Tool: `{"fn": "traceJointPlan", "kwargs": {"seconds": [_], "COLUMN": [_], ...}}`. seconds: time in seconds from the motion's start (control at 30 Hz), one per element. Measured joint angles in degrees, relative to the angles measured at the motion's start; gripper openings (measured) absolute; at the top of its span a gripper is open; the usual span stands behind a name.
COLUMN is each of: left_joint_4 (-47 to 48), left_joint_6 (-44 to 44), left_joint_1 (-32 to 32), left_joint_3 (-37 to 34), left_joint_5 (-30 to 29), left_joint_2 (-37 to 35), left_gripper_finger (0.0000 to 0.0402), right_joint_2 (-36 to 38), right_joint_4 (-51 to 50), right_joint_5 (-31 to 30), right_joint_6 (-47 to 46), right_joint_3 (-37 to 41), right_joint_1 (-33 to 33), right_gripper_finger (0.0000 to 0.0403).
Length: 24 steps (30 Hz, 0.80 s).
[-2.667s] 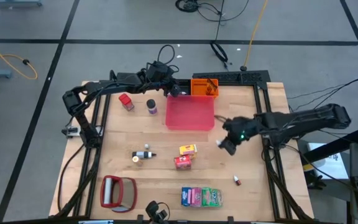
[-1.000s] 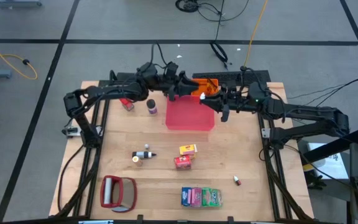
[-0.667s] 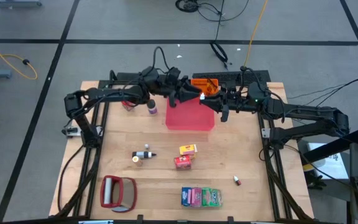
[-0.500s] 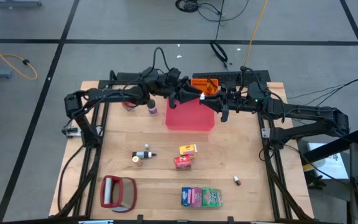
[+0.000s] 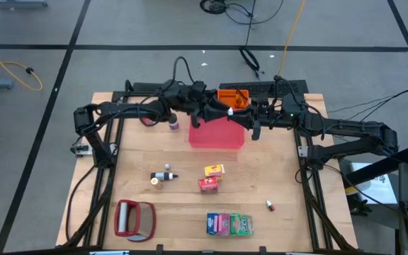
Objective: Pick & Place Kitchen Items
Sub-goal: Put the small orange food coloring bottle into the black bin
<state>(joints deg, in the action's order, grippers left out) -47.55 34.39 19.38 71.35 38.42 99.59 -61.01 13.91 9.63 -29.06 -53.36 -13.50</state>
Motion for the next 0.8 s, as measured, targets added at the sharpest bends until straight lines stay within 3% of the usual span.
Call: {"fn": "traceJointPlan", "kwargs": {"seconds": [0.6, 0.8], "left_joint_4": [3.0, 3.3], "left_joint_6": [-1.3, -2.6], "left_joint_1": [-0.8, -0.8], "left_joint_3": [0.0, 0.0], "left_joint_5": [-4.0, -4.4], "left_joint_2": [0.0, 0.0], "left_gripper_finger": [0.0153, 0.0085], "right_joint_2": [0.0, 0.0], "right_joint_4": [-0.2, -0.1], "right_joint_5": [-0.5, -0.5], "right_joint_6": [0.2, 0.2], "right_joint_3": [0.0, 0.0], "right_joint_1": [0.0, 0.0], "right_gripper_finger": [0.0049, 0.0049]}}
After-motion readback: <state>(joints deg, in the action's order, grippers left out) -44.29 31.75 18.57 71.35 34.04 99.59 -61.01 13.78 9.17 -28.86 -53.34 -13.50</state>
